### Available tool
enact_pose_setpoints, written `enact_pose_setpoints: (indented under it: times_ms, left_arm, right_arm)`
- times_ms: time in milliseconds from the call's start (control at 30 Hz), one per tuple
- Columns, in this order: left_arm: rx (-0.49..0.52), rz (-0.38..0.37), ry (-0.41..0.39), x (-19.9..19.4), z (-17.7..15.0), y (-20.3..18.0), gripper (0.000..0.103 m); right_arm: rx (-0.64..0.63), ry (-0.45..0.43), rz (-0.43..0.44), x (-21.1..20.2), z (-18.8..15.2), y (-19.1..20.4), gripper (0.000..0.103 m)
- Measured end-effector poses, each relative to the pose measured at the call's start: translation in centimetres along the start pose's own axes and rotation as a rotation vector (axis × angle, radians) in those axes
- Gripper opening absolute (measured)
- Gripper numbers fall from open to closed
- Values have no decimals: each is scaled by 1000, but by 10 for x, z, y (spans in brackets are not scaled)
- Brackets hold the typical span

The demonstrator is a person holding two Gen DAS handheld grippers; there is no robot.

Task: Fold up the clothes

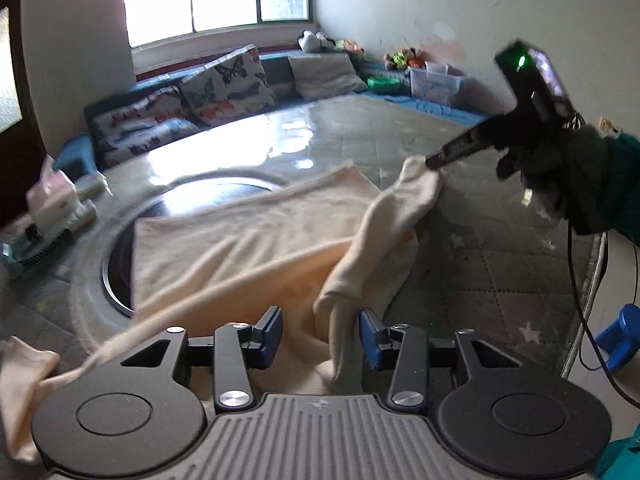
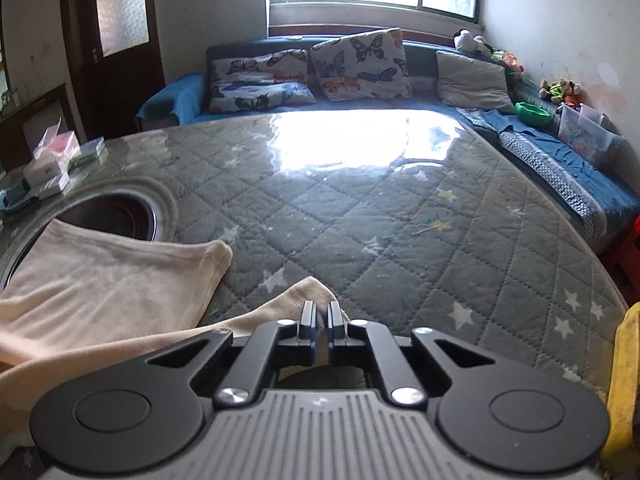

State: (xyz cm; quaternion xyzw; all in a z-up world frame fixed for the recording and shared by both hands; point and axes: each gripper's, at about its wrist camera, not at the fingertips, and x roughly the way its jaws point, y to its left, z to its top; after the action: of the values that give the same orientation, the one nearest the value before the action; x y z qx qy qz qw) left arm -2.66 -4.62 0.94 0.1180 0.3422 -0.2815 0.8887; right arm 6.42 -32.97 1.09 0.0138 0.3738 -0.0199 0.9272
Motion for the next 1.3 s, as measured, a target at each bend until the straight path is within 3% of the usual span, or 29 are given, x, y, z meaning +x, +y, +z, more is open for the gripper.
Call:
enact_pose_setpoints:
  times_ms: [33,67,167,333,400,567,733,933,1100,1233,1300]
  left_arm:
    - [2,-6,17,4,-1,-2,14]
    - [2,-16,13,3,-1,-3,7]
    - [-2,-50,-12,-4,1,-7,5]
    - [61,-186,-112,-37,6,-32,5]
    - [93,-239,-117,-41,4,-45,5]
    - [119,-326,-35,-29,-4,-62,8]
    - [120,-268,-51,-37,-4,-44,11]
    - [15,-83,7,-14,-9,8,11]
    - [-20,-61,94,2,-33,27,11]
    - [14,-91,95,-5,-33,28,15]
    - [5,-55,79,-5,-25,35,17]
  right_arm:
    - [0,-7,-3,-2,1,-1,4]
    - [-1,-20,-7,-5,2,-2,3]
    - [0,-75,-26,-17,8,-5,3]
    - [47,-189,-73,-45,18,-20,3]
    - [66,-209,-107,-53,20,-27,3]
    - [81,-207,-179,-61,18,-39,5]
    - [53,-206,-133,-72,15,-36,8]
    - [7,-106,44,-52,17,-7,8]
    - [-49,-17,104,-20,14,27,9]
    - [-80,37,139,6,16,47,12]
    - [-89,52,149,18,20,56,18]
